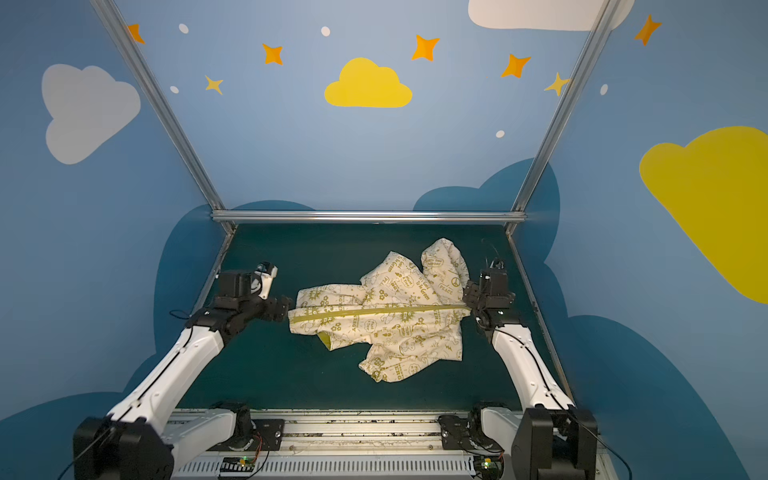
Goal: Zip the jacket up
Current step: 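Open both grippers and release the jacket on the table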
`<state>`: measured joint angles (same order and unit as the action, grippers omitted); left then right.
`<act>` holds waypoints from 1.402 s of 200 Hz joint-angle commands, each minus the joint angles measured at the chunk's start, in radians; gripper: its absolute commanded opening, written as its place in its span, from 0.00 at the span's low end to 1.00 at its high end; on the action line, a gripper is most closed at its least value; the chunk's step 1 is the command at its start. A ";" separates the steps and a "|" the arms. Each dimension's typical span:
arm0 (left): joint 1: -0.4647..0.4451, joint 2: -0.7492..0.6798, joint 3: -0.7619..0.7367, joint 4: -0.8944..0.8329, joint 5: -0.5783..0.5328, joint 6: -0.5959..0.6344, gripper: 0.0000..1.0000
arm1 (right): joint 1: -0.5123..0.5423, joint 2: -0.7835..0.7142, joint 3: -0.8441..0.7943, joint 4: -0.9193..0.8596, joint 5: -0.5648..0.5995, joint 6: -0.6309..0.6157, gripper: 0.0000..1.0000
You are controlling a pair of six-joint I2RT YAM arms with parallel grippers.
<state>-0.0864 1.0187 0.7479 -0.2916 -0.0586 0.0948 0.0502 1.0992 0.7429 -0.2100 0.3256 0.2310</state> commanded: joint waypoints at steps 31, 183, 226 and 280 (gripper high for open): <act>0.011 -0.180 -0.392 0.600 -0.078 -0.099 0.99 | 0.011 -0.068 -0.288 0.462 -0.054 -0.062 0.87; 0.053 0.279 -0.503 1.168 -0.005 -0.080 0.99 | 0.011 0.441 -0.382 1.138 -0.144 -0.203 0.88; 0.071 0.258 -0.502 1.137 -0.024 -0.079 0.99 | 0.010 0.428 -0.370 1.097 -0.146 -0.199 0.88; 0.103 0.548 -0.449 1.347 0.070 -0.095 0.99 | 0.013 0.429 -0.370 1.096 -0.142 -0.200 0.88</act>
<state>0.0135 1.5276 0.2546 0.9890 -0.0338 -0.0002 0.0624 1.5326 0.3607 0.8829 0.1890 0.0399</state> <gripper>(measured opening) 0.994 0.882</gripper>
